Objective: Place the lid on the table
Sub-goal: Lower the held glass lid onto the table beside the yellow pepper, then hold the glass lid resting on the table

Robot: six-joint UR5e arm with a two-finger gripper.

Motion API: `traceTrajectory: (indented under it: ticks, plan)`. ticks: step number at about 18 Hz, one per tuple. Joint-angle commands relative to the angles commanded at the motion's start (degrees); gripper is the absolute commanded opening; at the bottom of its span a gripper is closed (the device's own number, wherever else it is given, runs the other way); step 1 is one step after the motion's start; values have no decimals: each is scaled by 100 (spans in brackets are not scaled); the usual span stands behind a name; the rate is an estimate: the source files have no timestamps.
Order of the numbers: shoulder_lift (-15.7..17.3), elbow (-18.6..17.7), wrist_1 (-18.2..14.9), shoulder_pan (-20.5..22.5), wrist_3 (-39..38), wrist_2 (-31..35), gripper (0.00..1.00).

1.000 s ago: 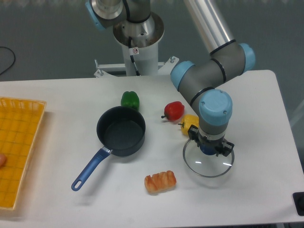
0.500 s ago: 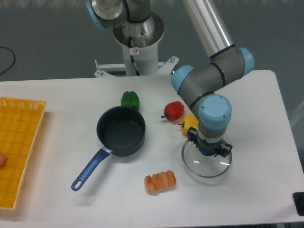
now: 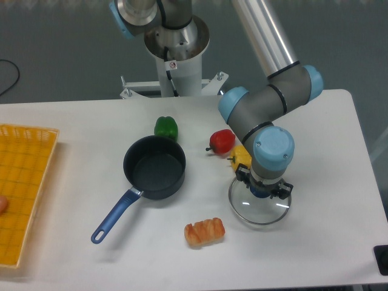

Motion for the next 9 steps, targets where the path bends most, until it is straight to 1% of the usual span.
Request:
traceTrajectory:
  ticks: [9]
  plan:
    - [-79,17,9,-9,-229,-35,41]
